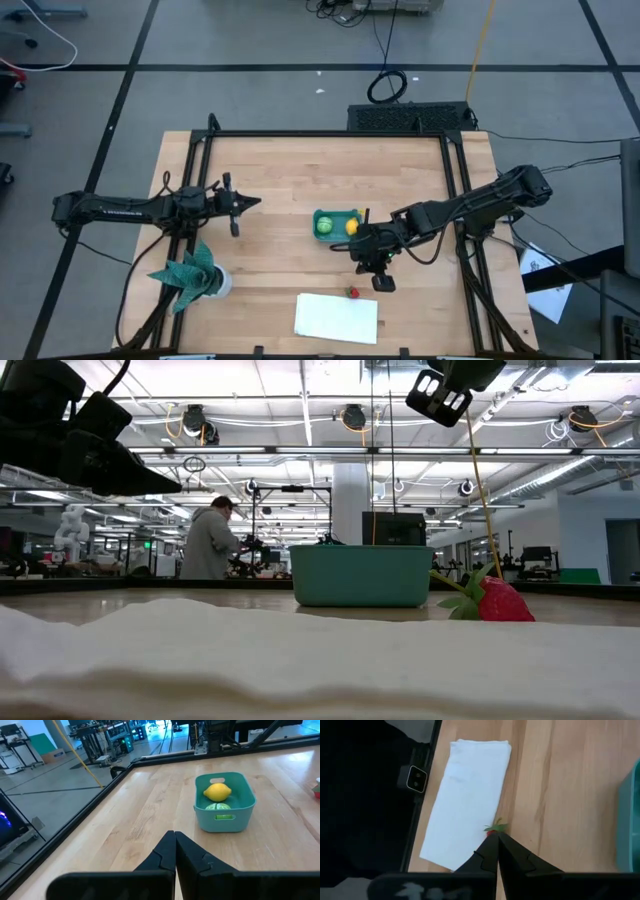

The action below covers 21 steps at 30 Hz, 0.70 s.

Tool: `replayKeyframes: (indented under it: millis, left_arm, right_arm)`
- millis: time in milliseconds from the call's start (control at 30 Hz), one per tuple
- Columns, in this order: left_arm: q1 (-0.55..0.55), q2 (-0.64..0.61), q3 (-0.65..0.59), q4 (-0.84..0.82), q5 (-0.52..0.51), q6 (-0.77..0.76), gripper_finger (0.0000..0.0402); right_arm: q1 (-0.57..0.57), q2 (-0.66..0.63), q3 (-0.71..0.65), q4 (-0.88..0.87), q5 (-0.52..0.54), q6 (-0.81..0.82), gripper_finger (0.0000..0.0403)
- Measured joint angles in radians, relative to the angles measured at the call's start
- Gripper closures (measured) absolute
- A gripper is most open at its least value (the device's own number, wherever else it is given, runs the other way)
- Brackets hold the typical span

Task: Pick and placing Produce into tupperware
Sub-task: Put the strawberry into the green bin

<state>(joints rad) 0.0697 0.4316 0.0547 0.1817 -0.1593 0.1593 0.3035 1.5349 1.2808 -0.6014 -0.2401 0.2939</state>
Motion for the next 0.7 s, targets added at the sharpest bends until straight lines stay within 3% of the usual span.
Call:
replayKeyframes:
  millis: [367,700]
  left_arm:
    - [0.0,0.0,0.0,-0.005,0.0,-0.001,0.04]
    - [0.0,0.0,0.0,-0.006,0.0,-0.002,0.0401]
  right_arm:
    - [0.0,0.0,0.0,0.0,0.0,0.008,0.0356]
    - [0.0,0.0,0.0,0.0,0.0,0.008,0.0289]
